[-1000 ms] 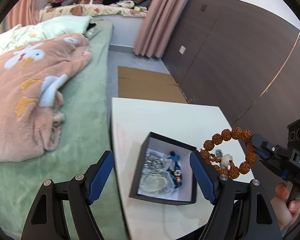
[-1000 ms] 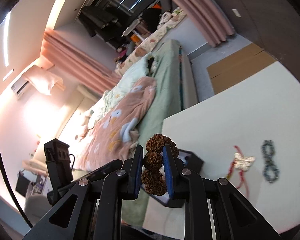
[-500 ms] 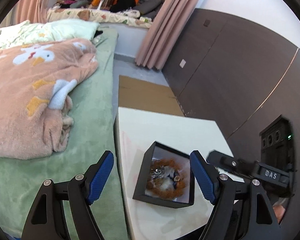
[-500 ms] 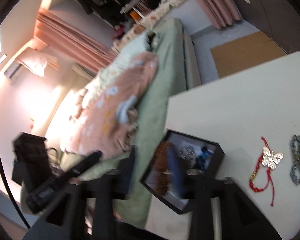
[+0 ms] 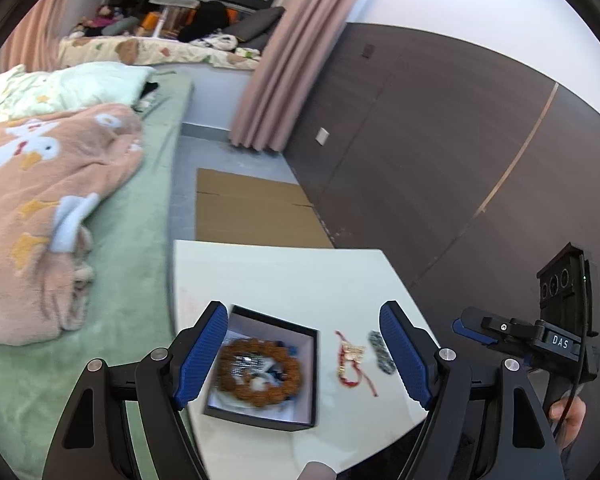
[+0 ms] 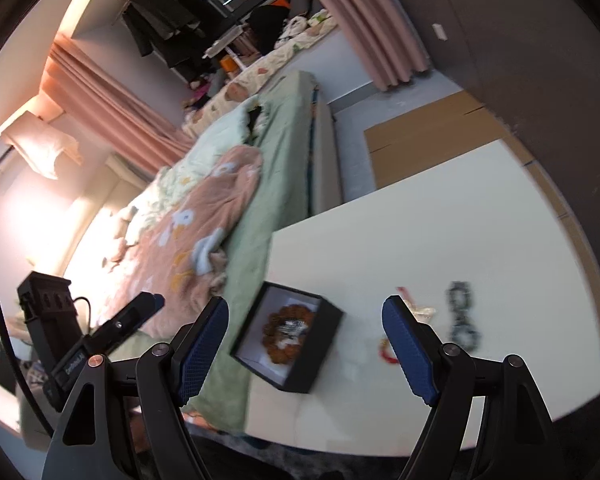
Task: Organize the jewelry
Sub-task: 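Move the left tool to the red string bracelet and lower onto it, then close the left tool on the red string bracelet while the right tool grasps the grey bead bracelet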
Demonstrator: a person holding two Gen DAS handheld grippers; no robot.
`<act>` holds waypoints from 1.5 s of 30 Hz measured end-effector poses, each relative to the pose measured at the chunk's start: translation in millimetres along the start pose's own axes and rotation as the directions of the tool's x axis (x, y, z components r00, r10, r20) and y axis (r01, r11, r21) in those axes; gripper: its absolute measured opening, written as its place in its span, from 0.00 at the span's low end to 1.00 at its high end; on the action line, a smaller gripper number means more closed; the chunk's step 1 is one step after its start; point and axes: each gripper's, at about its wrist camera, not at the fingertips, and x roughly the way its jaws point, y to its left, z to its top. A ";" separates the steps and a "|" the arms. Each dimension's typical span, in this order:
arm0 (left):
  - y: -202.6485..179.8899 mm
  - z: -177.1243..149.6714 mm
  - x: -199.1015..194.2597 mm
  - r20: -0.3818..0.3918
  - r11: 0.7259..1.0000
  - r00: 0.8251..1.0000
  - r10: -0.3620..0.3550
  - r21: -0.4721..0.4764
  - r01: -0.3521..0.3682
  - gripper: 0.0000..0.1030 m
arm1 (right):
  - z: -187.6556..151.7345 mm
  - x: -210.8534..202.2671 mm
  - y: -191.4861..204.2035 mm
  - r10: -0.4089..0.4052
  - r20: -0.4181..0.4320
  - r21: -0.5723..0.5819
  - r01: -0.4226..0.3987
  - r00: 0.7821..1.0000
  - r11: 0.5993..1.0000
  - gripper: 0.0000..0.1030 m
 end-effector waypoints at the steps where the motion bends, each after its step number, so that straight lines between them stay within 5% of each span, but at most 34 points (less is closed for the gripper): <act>1: -5.9 -0.5 2.2 -0.006 1.000 1.000 -0.005 0.008 0.005 0.77 | 0.2 -5.7 -4.6 -0.021 -0.004 0.001 0.021 1.000 1.000 0.78; 8: -49.8 -8.2 24.2 -0.072 0.996 0.995 -0.063 0.066 0.068 0.77 | -5.5 -29.7 -32.2 -0.071 -0.019 0.020 0.071 0.997 0.997 0.81; 14: -79.6 -18.5 51.2 -0.156 0.990 0.987 -0.038 0.130 0.058 0.76 | -8.0 -33.3 -67.6 -0.088 0.004 0.068 0.087 0.996 0.994 0.87; 20: -102.2 -37.0 85.1 -0.251 0.980 0.968 0.012 0.197 0.039 0.63 | -18.8 -22.8 -101.5 -0.061 0.010 0.117 0.059 0.998 0.991 0.87; 28: -100.2 -67.2 142.6 -0.413 0.982 0.903 0.117 0.187 -0.042 0.27 | -27.7 -17.0 -122.6 -0.085 -0.035 0.132 0.089 0.996 0.987 0.87; 45: -93.1 -86.9 205.2 -0.480 0.944 0.825 0.298 0.277 -0.180 0.22 | -30.1 0.2 -148.9 -0.069 -0.107 0.208 0.090 0.992 0.974 0.87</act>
